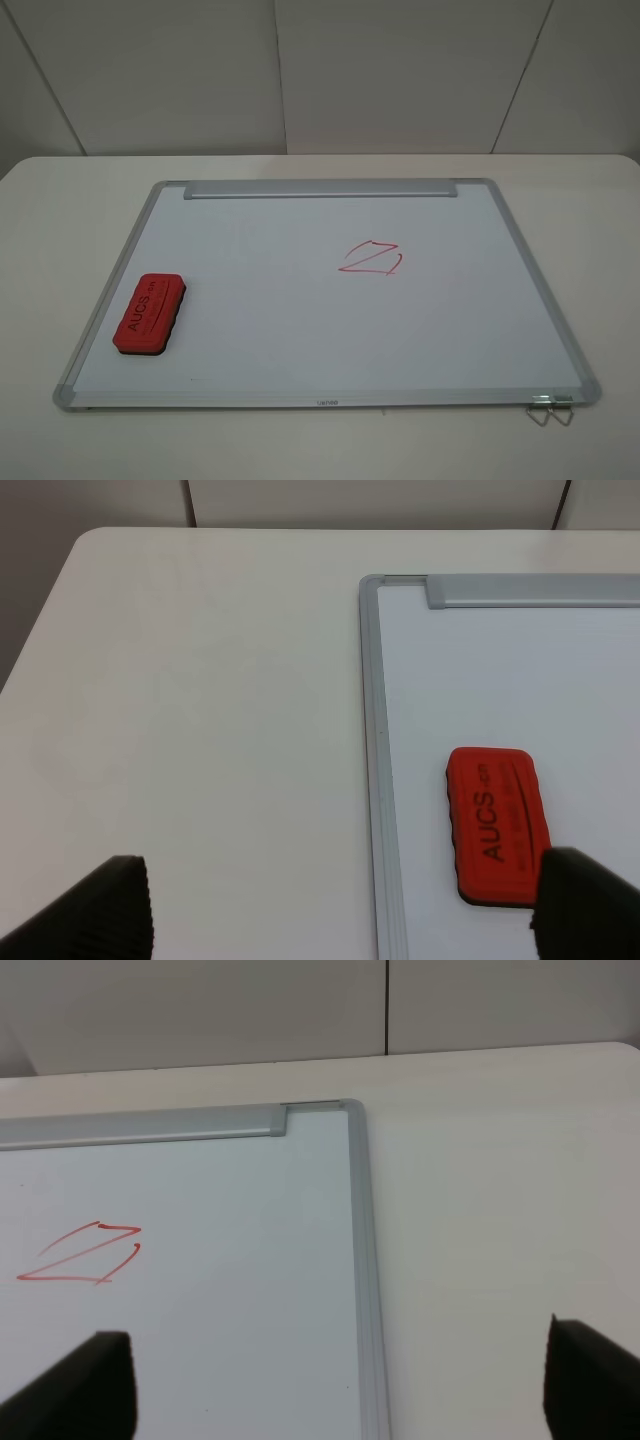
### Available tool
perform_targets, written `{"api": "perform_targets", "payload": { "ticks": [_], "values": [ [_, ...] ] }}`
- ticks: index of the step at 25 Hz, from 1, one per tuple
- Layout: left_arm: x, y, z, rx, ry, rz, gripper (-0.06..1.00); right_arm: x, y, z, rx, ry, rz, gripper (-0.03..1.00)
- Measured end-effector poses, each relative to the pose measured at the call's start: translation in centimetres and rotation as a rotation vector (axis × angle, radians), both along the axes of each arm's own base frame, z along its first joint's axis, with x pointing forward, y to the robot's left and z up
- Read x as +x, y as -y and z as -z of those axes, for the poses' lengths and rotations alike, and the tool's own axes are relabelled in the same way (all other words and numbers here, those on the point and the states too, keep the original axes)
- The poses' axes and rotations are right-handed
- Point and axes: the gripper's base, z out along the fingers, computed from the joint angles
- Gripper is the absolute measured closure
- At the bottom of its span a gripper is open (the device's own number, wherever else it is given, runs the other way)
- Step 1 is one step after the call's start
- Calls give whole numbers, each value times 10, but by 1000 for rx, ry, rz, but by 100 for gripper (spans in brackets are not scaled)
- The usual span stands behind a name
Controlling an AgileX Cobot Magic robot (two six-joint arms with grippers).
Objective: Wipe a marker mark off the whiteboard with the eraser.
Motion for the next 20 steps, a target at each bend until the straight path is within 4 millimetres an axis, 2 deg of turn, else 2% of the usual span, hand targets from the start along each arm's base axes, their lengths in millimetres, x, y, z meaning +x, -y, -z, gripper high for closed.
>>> {"api": "perform_targets", "payload": {
  "ticks": [20],
  "values": [
    [0,0,0,0,0,0,19,0,0,0,0,0,0,24]
  ]
}}
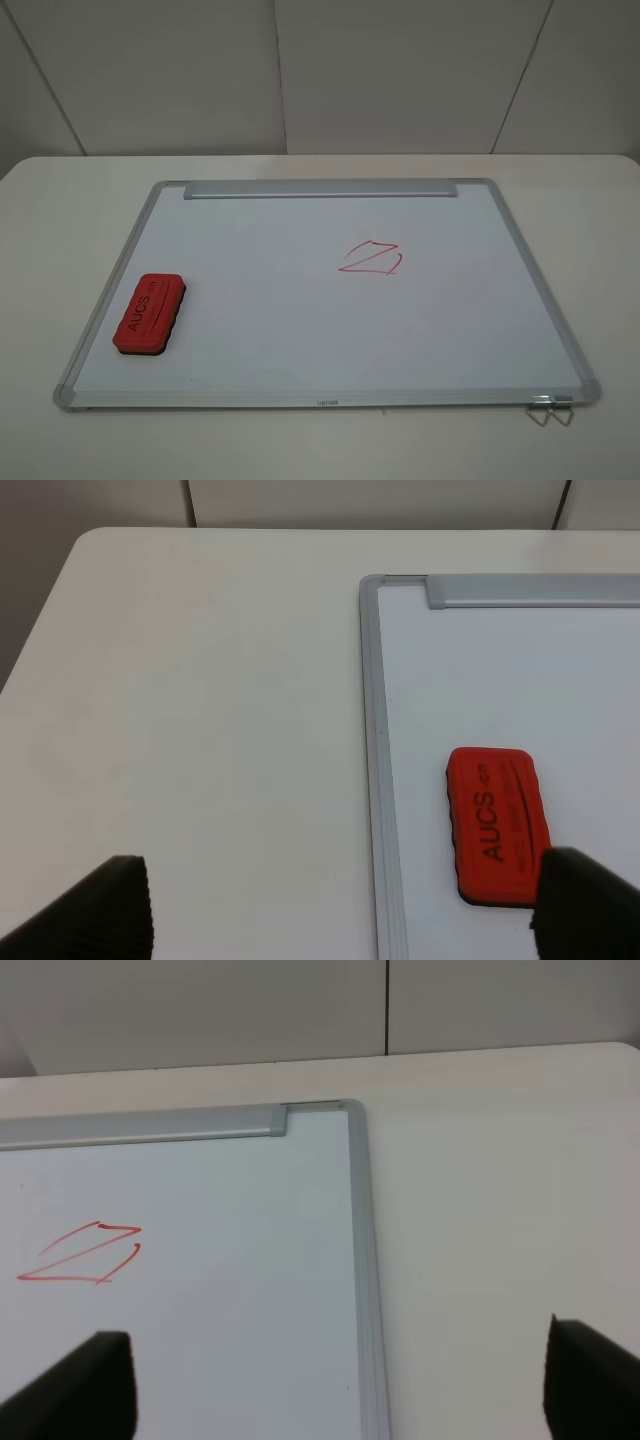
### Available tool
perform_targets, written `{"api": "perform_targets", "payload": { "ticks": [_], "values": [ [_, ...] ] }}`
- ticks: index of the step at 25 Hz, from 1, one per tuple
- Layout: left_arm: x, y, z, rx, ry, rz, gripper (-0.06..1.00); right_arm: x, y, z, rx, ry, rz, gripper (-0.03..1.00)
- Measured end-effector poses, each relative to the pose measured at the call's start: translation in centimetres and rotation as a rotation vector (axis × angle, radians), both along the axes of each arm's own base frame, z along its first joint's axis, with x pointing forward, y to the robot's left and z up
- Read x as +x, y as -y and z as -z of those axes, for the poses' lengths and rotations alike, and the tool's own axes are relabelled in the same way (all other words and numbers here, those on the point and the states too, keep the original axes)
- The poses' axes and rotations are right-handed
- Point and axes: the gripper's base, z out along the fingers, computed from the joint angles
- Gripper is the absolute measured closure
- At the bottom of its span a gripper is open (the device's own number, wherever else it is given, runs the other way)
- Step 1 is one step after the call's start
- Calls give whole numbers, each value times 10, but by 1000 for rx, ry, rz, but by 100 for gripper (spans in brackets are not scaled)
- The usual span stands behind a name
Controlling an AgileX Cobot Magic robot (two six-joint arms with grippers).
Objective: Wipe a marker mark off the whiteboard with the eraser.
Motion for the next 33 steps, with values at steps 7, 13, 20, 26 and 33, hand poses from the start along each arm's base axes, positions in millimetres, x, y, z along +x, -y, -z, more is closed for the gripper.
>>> {"api": "perform_targets", "payload": {
  "ticks": [7,13,20,26,33],
  "values": [
    [0,0,0,0,0,0,19,0,0,0,0,0,0,24],
    [0,0,0,0,0,0,19,0,0,0,0,0,0,24],
    [0,0,0,0,0,0,19,0,0,0,0,0,0,24],
    [0,0,0,0,0,0,19,0,0,0,0,0,0,24],
    [0,0,0,0,0,0,19,0,0,0,0,0,0,24]
  ]
}}
